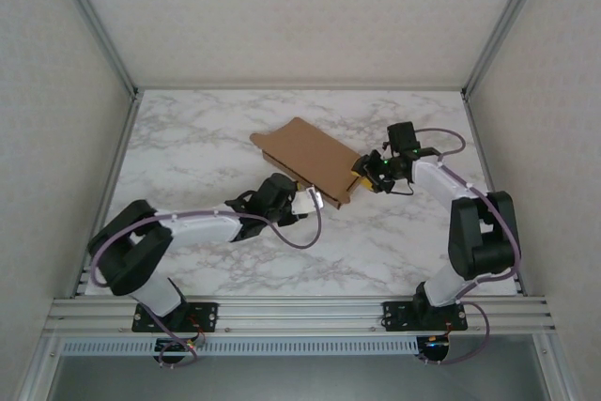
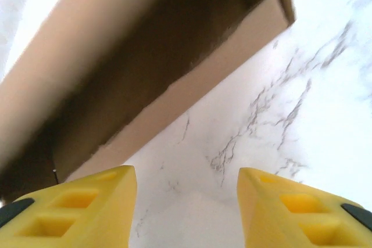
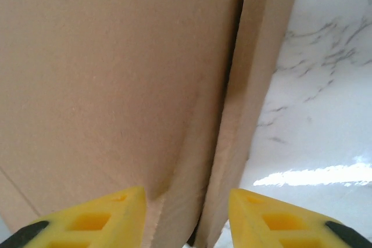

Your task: Fold the paper box

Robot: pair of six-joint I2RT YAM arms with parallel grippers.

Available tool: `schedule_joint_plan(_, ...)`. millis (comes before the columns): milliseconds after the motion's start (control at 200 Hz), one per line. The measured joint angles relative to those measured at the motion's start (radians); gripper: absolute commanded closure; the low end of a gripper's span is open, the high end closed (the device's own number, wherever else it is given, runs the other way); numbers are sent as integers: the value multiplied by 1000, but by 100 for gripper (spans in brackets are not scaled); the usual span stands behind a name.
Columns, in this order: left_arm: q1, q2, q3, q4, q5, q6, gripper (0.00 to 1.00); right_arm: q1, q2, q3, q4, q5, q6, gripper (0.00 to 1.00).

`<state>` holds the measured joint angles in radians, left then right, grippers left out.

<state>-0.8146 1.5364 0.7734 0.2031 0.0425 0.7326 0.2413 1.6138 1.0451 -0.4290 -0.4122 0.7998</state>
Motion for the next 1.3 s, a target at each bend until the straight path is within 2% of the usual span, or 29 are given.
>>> schedule_joint_plan(190,5,-273,13,-24,161,-116,48,31,37,16,-21,77,-58,60)
schedule_joint_plan(255,19,-320,36,-12,188,-187,49,37,61,17,-29,97,-76,59)
schedule_joint_plan(330,65,-314,88,5,183,-300,56,42,91,18,-35,105,-88,57)
schedule_joint_plan(406,148,-235,202,-11,127,-438,56,45,98,32,-41,118,-105,57)
schedule_joint_plan(486,243,-87,378,-51,43,-554,53,48,101,38,-50,132,-120,56)
schedule_joint_plan(601,362,142,595,-116,21,-658,50,51,101,42,-55,139,-144,55)
schedule_joint_plan(731,477,444,820,-215,126,-749,54,50,101,43,-55,130,-163,50)
schedule_joint_plan(846,550,612,857,-265,254,-817,54,50,101,43,-50,100,-169,49)
schedule_joint_plan(941,577,661,837,-289,341,-849,52,49,101,43,-44,84,-172,48)
schedule_joint_plan(1107,564,659,821,-264,457,-869,51,34,101,43,-29,67,-172,48)
schedule_joint_plan(1302,558,660,815,-249,484,-874,59,4,101,43,-9,50,-163,44)
